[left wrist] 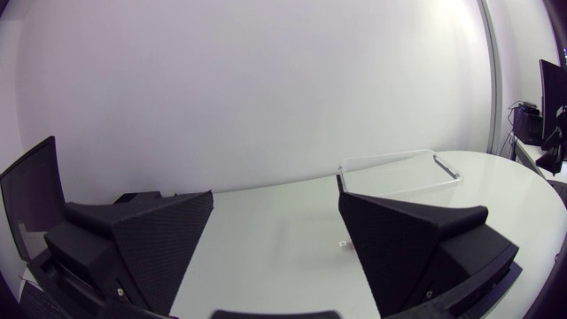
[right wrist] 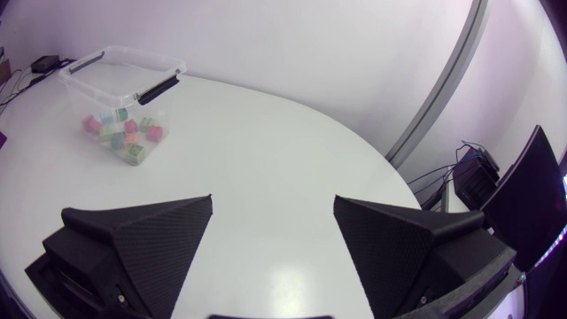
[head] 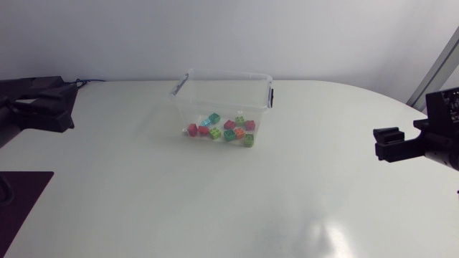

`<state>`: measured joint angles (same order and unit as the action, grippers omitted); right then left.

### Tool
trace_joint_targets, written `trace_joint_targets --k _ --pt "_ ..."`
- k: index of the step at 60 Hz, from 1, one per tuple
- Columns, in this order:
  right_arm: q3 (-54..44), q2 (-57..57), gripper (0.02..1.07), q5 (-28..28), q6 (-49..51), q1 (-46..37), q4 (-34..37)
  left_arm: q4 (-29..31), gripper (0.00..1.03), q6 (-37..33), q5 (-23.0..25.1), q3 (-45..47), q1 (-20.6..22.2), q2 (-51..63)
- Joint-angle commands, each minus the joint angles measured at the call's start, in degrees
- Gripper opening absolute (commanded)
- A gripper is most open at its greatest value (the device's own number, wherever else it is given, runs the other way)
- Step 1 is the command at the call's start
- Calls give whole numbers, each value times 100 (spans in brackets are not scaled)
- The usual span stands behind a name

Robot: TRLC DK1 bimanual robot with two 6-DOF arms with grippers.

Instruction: Place the duplo bricks in the container

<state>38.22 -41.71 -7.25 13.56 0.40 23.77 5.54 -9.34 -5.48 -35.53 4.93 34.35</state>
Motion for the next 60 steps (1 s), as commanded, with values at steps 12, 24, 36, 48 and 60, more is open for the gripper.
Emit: trace_joint_targets --k 12,24,36,48,60 --pt "-543 621 102 -66 208 -84 -83 -71 99 -287 -41 802 -247 -1027" --pt "-789 955 102 -66 252 -146 -57 -36 99 -428 -41 1180 -387 -1651" --pt "-948 1262 102 -66 446 -181 -48 44 99 -437 -41 1619 -449 -2363" --pt "-1438 1758 102 56 226 -159 -431 -42 99 -217 50 1986 -471 -2625" --pt "-2010 2337 102 216 -154 -131 -898 -165 99 59 169 2362 -476 -2819"
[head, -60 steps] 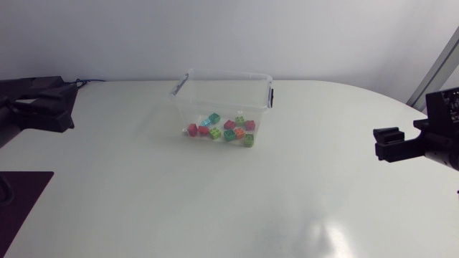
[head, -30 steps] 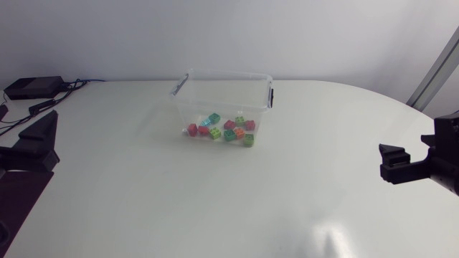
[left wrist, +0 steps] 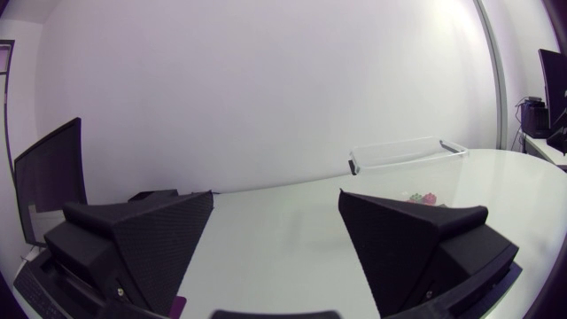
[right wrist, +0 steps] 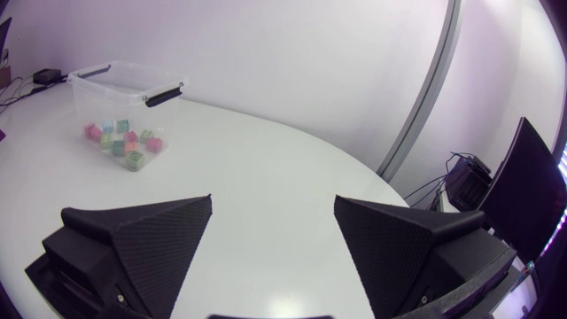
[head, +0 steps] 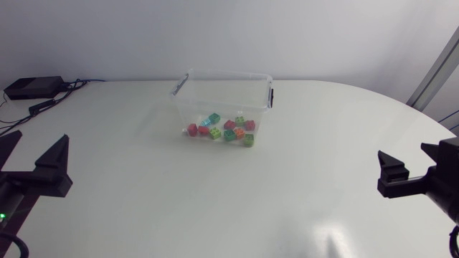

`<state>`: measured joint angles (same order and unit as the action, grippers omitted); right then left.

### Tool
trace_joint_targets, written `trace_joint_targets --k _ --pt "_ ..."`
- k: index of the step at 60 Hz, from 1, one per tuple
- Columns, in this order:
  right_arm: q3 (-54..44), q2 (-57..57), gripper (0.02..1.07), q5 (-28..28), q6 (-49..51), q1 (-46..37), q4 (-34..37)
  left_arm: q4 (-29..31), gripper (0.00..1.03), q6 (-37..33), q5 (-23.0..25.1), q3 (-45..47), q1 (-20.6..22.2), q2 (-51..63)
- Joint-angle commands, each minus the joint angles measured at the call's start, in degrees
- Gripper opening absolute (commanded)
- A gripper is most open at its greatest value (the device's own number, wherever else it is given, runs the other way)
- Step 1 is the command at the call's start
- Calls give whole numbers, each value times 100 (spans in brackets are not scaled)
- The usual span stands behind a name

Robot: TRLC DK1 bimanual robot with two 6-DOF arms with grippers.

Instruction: Place the duplo bricks in the container

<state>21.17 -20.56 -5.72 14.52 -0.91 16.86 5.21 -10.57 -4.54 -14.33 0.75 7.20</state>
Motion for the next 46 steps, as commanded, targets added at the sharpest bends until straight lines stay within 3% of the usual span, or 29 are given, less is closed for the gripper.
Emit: trace_joint_targets --k 1,38,46 --pt "-347 263 102 75 -278 2 -241 -141 99 202 84 269 -59 -119" --pt "-2113 2052 102 570 -1450 91 -1683 -520 99 1055 453 1430 -75 -719" --pt "-2117 2056 102 572 -1452 91 -1686 -521 99 1057 454 1433 -75 -720"
